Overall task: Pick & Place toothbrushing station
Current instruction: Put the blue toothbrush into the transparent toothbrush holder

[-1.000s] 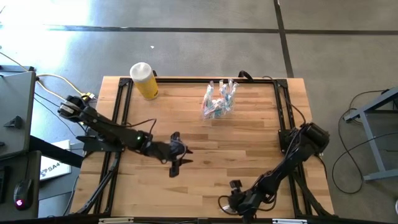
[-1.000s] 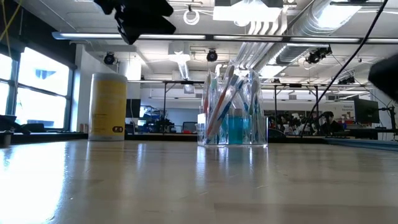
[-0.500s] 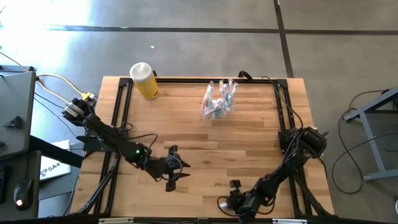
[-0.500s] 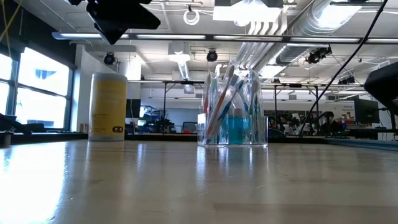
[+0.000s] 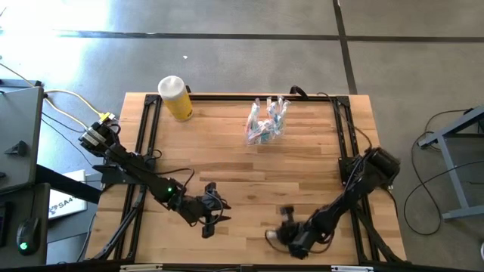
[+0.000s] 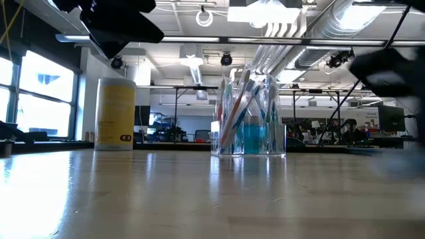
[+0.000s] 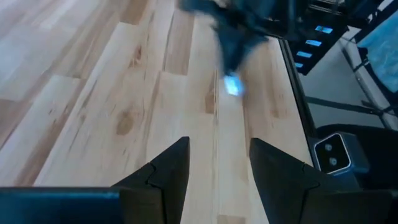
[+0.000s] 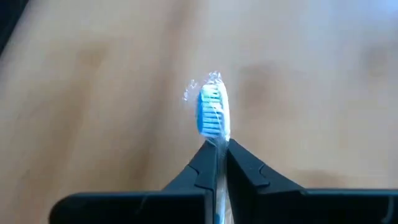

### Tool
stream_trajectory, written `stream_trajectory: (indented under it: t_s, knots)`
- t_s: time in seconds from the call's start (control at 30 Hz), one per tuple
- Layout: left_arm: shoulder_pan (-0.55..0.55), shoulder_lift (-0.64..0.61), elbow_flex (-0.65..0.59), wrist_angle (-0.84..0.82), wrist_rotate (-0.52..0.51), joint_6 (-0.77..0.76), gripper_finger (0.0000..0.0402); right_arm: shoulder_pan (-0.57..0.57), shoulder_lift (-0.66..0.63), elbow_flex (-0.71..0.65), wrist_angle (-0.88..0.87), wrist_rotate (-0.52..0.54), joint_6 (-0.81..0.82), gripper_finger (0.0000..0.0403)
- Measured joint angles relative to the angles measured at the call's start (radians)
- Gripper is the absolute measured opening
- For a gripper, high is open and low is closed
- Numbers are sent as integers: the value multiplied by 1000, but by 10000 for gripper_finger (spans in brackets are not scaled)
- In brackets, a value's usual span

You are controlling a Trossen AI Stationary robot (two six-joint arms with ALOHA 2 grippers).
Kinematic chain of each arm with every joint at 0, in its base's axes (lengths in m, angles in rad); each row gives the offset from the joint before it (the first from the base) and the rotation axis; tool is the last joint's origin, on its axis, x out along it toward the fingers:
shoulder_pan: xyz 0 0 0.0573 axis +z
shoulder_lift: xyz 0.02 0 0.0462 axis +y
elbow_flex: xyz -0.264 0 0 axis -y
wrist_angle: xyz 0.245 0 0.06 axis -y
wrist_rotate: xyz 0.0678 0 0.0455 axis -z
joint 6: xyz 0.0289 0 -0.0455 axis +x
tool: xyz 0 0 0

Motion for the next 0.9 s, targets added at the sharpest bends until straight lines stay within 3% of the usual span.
stream_trajectory:
  t_s: [0.23, 0.43, 0.57, 0.9]
  knots:
    - [3, 0, 0, 11, 4, 59, 164, -13, -229, 4, -163, 305, -123, 6]
    - [46, -2, 0, 13, -1, 182, 164, -44, -401, -24, -89, 413, -398, 6]
    - [111, -4, 0, 12, -1, 240, 164, -114, -529, -139, 108, 364, -558, 6]
    - [302, -5, 0, -19, 135, 352, 164, -423, -829, -569, 764, 28, -889, 5]
